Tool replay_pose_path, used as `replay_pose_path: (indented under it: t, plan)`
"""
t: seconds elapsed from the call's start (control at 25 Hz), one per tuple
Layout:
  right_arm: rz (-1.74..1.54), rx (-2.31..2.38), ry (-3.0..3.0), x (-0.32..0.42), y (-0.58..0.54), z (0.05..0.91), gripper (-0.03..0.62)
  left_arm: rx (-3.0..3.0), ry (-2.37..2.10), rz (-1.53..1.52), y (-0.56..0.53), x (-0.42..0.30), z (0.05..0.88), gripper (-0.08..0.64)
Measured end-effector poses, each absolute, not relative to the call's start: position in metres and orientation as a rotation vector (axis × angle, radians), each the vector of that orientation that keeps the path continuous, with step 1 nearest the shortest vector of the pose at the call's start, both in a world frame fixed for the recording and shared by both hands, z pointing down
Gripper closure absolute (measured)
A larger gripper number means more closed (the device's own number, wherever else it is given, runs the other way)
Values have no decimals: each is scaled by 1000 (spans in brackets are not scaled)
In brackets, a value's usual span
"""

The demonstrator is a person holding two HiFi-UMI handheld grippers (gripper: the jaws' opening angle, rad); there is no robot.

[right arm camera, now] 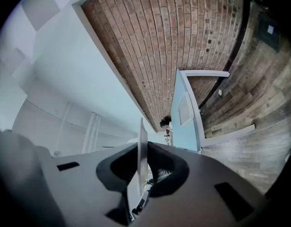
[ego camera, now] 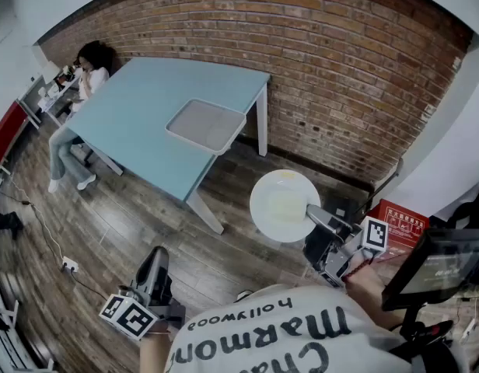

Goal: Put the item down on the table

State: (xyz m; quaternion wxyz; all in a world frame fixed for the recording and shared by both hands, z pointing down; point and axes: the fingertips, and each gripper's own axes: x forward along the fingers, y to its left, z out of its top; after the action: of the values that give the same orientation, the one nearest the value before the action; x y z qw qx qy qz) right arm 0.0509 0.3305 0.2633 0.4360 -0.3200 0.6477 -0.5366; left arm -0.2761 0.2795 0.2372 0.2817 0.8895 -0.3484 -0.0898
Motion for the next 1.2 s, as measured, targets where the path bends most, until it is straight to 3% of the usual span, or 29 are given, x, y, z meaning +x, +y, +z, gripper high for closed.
replay_pose_path:
  t: [1.2]
  plan:
    - [-1312,-721,1662,-11,282,253,545,2407,-977,-198,256,-341,245,525]
